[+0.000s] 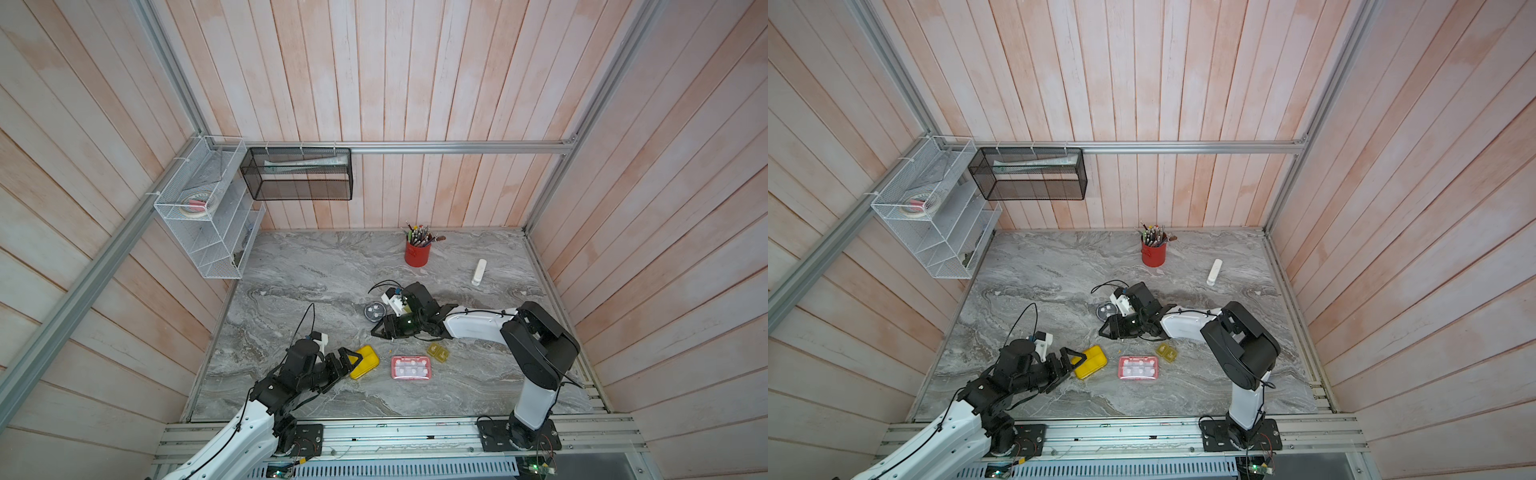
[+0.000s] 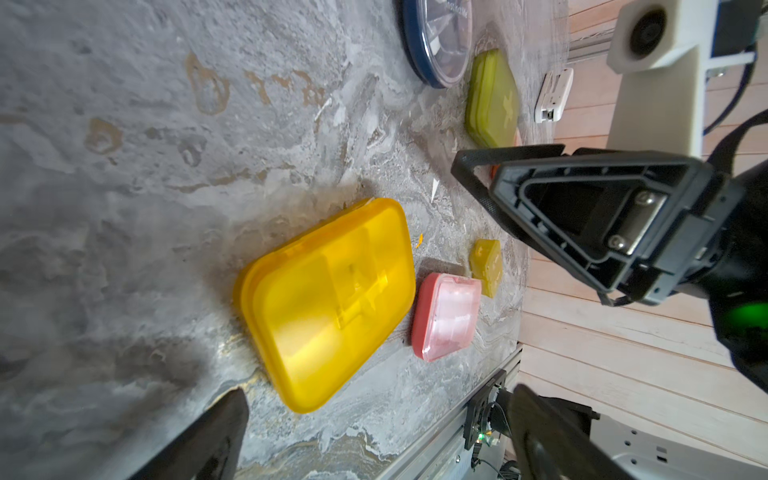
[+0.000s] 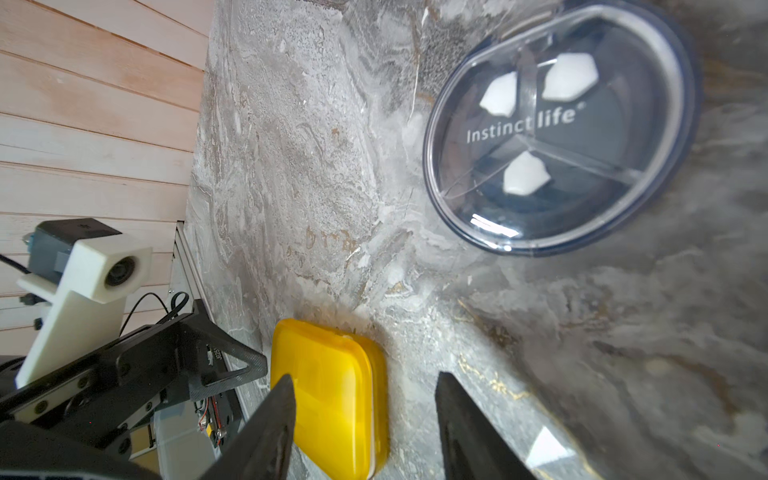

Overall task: Close pillboxes
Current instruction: Close the lid on the pillbox.

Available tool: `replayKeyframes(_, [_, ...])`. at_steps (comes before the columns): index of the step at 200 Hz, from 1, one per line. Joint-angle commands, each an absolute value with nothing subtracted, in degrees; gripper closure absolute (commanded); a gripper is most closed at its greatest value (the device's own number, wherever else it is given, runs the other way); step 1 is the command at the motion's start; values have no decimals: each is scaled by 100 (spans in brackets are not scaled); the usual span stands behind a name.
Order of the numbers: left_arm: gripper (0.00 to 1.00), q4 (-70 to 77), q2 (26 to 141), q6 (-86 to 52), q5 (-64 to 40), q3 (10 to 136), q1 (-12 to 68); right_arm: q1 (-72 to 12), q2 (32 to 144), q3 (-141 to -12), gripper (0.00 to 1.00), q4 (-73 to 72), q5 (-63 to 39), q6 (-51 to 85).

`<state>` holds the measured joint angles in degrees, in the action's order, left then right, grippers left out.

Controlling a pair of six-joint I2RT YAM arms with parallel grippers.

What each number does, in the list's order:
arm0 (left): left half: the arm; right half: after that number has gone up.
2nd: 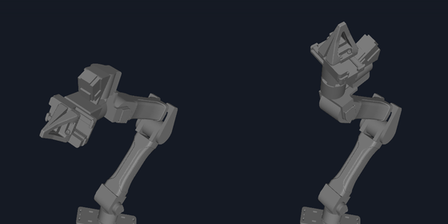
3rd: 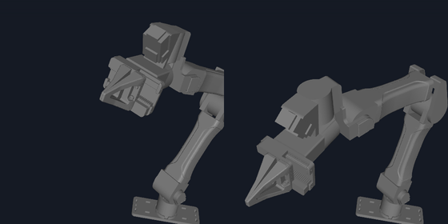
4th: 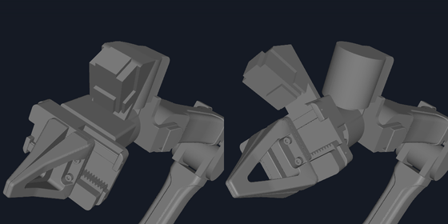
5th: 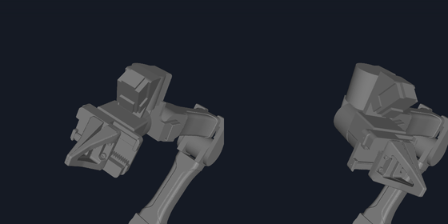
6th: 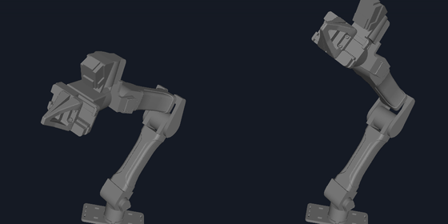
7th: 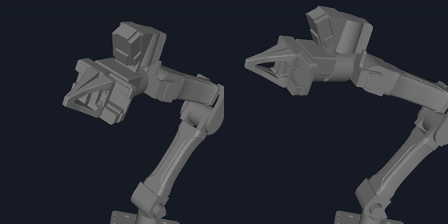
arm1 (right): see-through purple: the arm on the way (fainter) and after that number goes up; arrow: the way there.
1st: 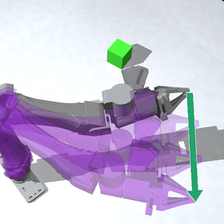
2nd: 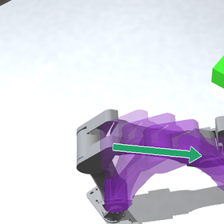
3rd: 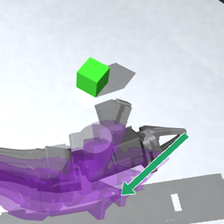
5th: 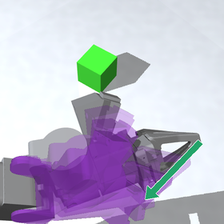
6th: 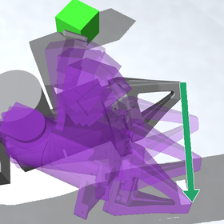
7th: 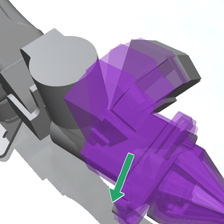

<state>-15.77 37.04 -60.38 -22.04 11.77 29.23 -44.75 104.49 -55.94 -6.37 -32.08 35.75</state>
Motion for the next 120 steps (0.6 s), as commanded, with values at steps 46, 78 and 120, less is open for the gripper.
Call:
replayKeyframes(46, [0, -1153, 4151, -5845, -2114, 1033, 2900, -4460, 10380, -5528, 44, -524, -3190, 3510])
replayKeyframes(78, [0, -1176, 4205, -5846, -2032, 1015, 2900, -4464, 10397, -5519, 44, -466, -3219, 3463])
replayKeyframes(120, [0, -994, 4392, -5872, -2043, 994, 2900, -4462, 10393, -5441, 44, -457, -3261, 3463])
